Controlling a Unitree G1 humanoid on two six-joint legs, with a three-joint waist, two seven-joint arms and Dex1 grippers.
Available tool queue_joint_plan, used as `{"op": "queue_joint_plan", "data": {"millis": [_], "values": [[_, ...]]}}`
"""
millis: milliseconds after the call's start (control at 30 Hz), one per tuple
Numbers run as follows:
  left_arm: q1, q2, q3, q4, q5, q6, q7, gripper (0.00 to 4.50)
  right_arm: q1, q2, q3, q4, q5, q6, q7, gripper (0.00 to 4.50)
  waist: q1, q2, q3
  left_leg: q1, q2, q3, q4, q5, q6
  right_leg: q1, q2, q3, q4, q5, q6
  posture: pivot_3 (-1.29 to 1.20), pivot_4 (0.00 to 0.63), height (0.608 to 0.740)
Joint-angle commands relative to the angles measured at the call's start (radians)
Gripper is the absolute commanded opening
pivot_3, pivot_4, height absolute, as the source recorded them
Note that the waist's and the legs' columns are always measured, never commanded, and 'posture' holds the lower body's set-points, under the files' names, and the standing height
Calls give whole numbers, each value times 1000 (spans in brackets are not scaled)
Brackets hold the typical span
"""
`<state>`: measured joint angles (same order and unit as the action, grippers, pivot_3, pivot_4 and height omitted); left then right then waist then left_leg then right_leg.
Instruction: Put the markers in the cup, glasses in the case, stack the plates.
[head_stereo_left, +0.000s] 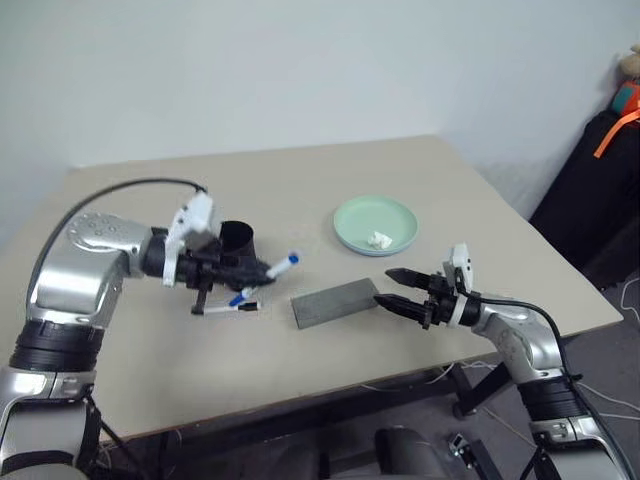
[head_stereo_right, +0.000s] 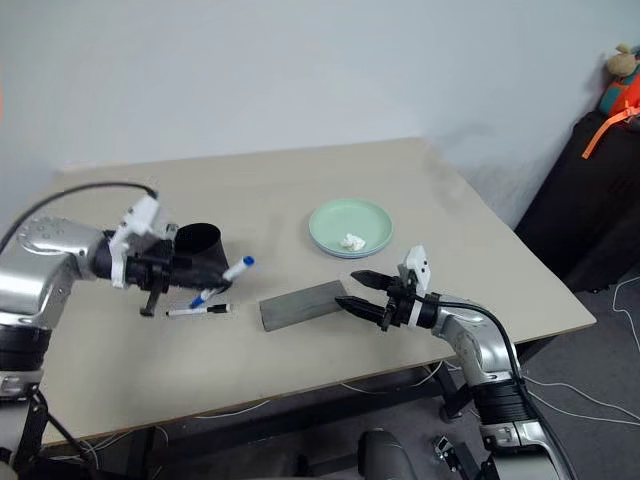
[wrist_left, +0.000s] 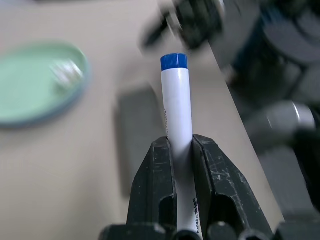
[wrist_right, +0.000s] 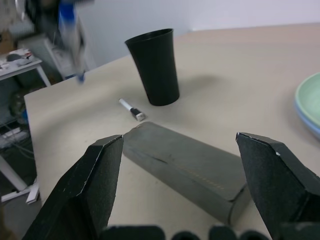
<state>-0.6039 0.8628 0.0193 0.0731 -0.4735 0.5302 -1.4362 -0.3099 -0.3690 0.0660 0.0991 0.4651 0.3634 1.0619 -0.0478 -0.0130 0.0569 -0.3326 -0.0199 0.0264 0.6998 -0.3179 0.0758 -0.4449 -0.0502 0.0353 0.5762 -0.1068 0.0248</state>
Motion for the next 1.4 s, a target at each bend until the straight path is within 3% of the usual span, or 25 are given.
{"op": "queue_joint_plan", "data": {"millis": [33,367,567,1367,1400], "values": [[-84,-39,89,48,-32,31,135,100,-19,0,-2,-36,-7,-29,-5,3913,0,0,0,0,0,0,0,0,0,0,0,0,0,0,0,0,0,728],[-145,-207,221,293,27,-190,463,100,-38,24,4,-4,-23,-55,-28,3913,0,-1,0,1,0,0,0,0,-1,1,0,0,0,0,0,0,0,728],[-138,-264,274,357,27,-297,574,100,-33,24,1,13,-33,-69,-27,3913,1,-2,-1,0,-1,0,0,-1,-2,0,0,0,0,1,0,0,0,728],[29,-319,328,290,-49,-270,611,100,-67,40,2,94,-46,-120,-25,3913,1,-3,-1,0,-1,-2,0,-1,-2,1,0,-1,0,1,0,0,0,728],[31,-319,327,289,-50,-270,612,450,-68,40,3,95,-46,-122,-25,3913,0,-3,-1,0,-1,-2,0,-1,-2,1,0,-1,0,1,0,0,0,728]]}}
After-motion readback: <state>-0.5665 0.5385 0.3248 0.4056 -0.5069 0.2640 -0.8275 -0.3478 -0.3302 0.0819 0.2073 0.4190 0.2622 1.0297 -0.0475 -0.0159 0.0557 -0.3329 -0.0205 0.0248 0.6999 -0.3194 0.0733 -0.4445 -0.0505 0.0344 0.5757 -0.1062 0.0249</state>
